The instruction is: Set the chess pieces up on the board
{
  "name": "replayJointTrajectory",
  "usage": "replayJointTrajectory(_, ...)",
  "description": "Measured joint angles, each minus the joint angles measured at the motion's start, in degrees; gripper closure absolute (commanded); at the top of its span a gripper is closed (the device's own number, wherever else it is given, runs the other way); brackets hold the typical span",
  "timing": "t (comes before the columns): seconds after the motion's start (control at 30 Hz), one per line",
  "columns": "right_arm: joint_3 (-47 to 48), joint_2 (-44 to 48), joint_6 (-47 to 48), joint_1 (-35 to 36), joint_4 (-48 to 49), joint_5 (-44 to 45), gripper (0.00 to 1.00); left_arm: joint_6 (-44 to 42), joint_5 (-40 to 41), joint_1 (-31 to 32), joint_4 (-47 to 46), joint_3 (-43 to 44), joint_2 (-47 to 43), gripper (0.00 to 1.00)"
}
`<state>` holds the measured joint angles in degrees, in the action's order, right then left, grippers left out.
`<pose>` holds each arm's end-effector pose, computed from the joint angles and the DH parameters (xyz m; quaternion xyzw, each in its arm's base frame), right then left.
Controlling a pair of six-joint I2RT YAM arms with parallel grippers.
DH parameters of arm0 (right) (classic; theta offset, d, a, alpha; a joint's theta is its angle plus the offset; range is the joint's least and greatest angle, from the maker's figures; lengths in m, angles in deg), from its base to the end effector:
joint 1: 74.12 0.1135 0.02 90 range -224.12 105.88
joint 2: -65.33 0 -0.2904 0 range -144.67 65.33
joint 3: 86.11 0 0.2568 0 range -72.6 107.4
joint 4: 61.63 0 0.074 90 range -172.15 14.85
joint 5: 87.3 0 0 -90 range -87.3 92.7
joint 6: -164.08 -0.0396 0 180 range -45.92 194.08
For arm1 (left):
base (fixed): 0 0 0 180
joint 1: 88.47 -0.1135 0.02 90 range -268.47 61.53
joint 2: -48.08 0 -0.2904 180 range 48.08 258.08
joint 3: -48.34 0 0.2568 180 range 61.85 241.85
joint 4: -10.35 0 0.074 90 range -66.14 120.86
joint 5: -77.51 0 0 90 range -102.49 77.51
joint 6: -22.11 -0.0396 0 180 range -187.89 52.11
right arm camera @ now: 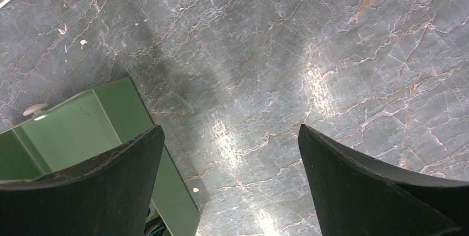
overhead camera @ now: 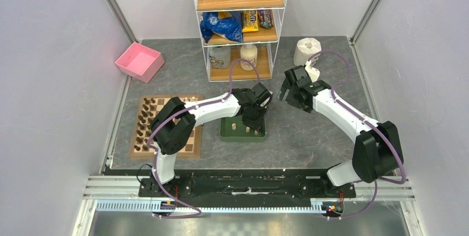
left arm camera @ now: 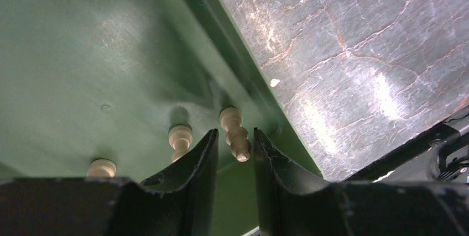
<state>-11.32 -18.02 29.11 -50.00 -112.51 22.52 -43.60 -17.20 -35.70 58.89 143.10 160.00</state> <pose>0.2764 0.1091 0.2679 0.2166 0.9264 0.0105 0.3080 0.2518 -0.3368 0.2037 0.2487 0.9446 -0.1624 0.1395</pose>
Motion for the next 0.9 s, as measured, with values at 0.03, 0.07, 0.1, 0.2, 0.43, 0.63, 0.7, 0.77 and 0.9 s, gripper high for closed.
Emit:
replayJointTrajectory(0.03,0.0,0.0,0.0,0.0,0.0,0.0,0.01,0.0,0.0,0.0,0.2,0.0,0.1,0.64)
replayJointTrajectory(0.07,0.0,0.0,0.0,0.0,0.0,0.0,0.01,0.0,0.0,0.0,0.5,0.0,0.1,0.66)
replayJointTrajectory(0.1,0.0,0.0,0.0,0.0,0.0,0.0,0.01,0.0,0.0,0.0,0.6,0.0,0.1,0.69)
replayJointTrajectory(0.2,0.0,0.0,0.0,0.0,0.0,0.0,0.01,0.0,0.1,0.0,0.7,0.0,0.1,0.74)
replayJointTrajectory(0.43,0.0,0.0,0.0,0.0,0.0,0.0,0.01,0.0,0.1,0.1,0.9,0.3,0.1,0.93)
replayJointTrajectory(0.63,0.0,0.0,0.0,0.0,0.0,0.0,0.01,0.0,0.1,0.1,1.0,0.5,0.1,0.98)
replayJointTrajectory(0.7,0.0,0.0,0.0,0.0,0.0,0.0,0.01,0.0,0.2,0.1,1.5,0.6,-0.3,0.98)
replayJointTrajectory(0.77,0.0,0.0,0.0,0.0,0.0,0.0,0.01,0.0,0.9,0.1,2.3,0.6,-1.7,0.98)
replayJointTrajectory(0.9,0.0,0.0,0.0,0.0,0.0,-0.4,0.01,0.1,3.3,0.1,3.7,0.9,-7.2,0.98)
